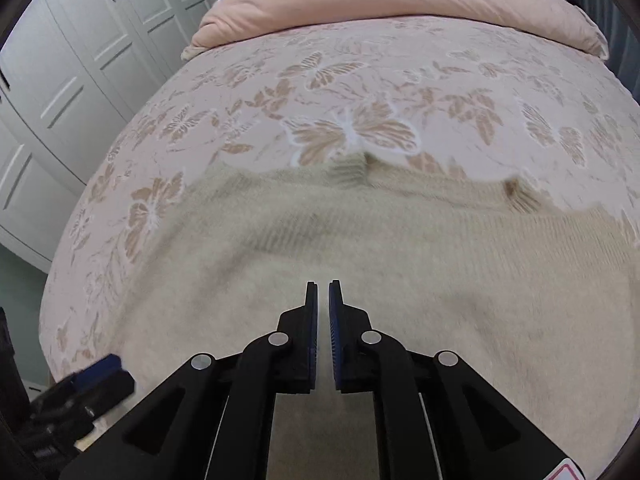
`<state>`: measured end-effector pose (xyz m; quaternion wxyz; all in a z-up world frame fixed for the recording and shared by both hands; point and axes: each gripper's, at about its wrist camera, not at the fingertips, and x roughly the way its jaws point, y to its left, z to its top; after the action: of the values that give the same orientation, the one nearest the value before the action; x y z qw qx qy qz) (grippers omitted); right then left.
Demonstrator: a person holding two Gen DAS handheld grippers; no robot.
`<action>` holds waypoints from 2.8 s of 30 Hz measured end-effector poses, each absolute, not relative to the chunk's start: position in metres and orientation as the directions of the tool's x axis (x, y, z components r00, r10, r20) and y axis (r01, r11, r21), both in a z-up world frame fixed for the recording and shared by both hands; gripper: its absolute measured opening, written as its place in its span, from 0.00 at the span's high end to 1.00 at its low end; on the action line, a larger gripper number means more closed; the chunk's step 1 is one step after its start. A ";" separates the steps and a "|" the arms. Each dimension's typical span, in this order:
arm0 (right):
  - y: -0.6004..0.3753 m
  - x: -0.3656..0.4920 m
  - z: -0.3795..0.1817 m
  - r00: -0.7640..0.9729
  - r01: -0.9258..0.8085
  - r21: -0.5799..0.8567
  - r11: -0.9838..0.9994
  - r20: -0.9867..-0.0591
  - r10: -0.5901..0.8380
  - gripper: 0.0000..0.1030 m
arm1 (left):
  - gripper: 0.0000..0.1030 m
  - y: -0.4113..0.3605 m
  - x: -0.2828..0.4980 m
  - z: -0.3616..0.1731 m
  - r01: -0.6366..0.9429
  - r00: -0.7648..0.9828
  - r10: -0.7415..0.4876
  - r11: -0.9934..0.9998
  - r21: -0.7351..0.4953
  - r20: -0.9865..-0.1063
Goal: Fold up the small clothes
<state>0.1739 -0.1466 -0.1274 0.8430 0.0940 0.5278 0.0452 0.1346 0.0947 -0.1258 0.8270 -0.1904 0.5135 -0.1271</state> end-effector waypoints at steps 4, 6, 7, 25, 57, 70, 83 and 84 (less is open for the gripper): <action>-0.136 0.195 -0.168 0.381 0.015 0.148 0.989 -0.915 0.131 0.90 | 0.19 0.091 0.134 -0.126 0.013 0.447 -0.389 0.903 -0.430 -0.805; -0.133 0.215 -0.167 0.379 0.023 0.127 0.992 -0.919 0.109 0.92 | 0.19 0.088 0.133 -0.125 0.006 0.444 -0.382 0.906 -0.424 -0.810; -0.134 0.222 -0.162 0.369 0.036 0.136 0.990 -0.922 0.113 0.92 | 0.19 0.086 0.132 -0.124 0.005 0.442 -0.378 0.908 -0.419 -0.813; -0.186 0.150 -0.122 0.495 0.065 0.278 0.958 -0.843 0.211 0.87 | 0.08 0.164 0.089 -0.161 -0.376 0.514 -0.496 0.602 -0.704 -0.700; -0.393 -0.007 -0.107 0.612 0.339 0.472 0.814 -0.768 0.191 0.57 | 0.69 -0.170 0.067 -0.038 0.412 0.277 -0.807 0.590 -0.694 -0.522; -0.324 -0.012 -0.124 0.557 0.262 0.483 0.835 -0.783 0.278 0.56 | 0.09 0.009 0.108 -0.091 -0.163 0.568 -0.370 0.825 -0.541 -0.735; -0.312 -0.009 -0.126 0.530 0.267 0.482 0.835 -0.797 0.291 0.54 | 0.89 -0.013 0.160 -0.097 -0.045 0.504 -0.472 0.822 -0.568 -0.723; -0.317 -0.010 -0.126 0.539 0.274 0.491 0.827 -0.791 0.291 0.54 | 0.91 -0.021 0.154 -0.082 0.020 0.521 -0.487 0.828 -0.560 -0.702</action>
<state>-0.0105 -0.3175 -0.1263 0.8264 0.2942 0.4801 0.0050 0.1542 -0.0214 -0.0815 0.8351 -0.2508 0.4656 -0.1515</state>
